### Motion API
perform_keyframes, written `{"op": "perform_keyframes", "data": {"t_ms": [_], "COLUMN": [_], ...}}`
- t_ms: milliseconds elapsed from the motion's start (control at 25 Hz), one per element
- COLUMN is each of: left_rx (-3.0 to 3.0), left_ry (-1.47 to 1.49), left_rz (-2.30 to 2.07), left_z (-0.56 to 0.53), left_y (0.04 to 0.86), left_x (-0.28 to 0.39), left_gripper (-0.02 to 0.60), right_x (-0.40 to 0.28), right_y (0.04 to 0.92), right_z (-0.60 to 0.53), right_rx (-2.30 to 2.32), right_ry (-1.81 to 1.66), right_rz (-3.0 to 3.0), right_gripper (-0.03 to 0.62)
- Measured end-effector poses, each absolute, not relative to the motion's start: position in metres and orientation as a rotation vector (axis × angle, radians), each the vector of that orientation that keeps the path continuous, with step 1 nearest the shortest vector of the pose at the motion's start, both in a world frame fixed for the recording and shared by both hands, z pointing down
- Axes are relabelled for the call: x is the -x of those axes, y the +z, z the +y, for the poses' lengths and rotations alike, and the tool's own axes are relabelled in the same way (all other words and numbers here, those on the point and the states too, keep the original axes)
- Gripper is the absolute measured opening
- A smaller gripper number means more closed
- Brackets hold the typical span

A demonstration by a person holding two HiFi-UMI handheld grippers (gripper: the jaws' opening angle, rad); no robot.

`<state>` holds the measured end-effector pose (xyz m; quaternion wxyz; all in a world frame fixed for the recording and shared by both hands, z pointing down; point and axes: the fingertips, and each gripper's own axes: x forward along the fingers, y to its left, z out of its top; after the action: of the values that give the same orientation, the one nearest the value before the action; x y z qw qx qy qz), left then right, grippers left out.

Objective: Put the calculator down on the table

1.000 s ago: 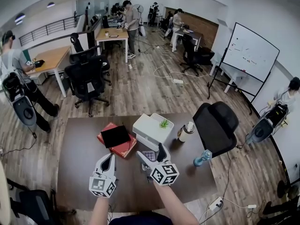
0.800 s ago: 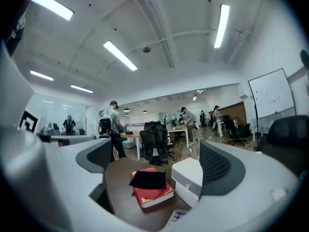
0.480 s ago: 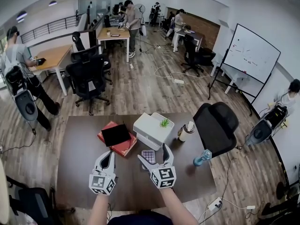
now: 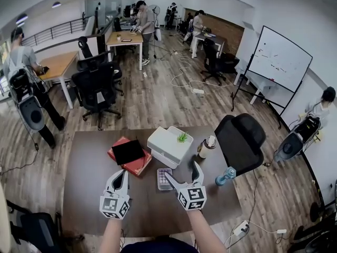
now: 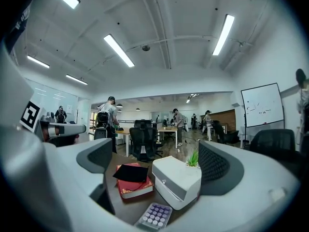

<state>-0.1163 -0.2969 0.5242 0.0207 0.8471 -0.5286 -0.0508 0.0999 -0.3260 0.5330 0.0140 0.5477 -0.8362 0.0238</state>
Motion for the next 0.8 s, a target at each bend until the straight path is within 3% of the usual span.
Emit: {"op": "perform_keyframes", "data": {"t_ms": [280,400,720,800], "left_rx": [-2.645,-2.648,-2.666,-2.657], "left_ry": [-0.167,-0.164,-0.154,-0.165], "left_rz": [-1.598,-1.582,-1.558,-1.553], "left_z": [-0.297,-0.298,-0.297,-0.297], "left_y": [0.526,0.528,0.529,0.527], "left_x": [0.102,0.097,0.091,0.091], "left_gripper": [-0.003,-0.003,-0.003,-0.003], "right_x": [-0.129,-0.14,-0.162,-0.165], "right_y": [0.54,0.54,0.536,0.541], "right_z": [-0.317,-0.314,-0.303,-0.302], "right_rx": [-1.774,-1.801,-1.854,-1.844], "right_ry": [0.104,0.099,0.083,0.105], "right_rz": [-2.563,-2.554,-2.493,-2.483], "right_gripper": [0.55,0.483,0.039,0.006]}}
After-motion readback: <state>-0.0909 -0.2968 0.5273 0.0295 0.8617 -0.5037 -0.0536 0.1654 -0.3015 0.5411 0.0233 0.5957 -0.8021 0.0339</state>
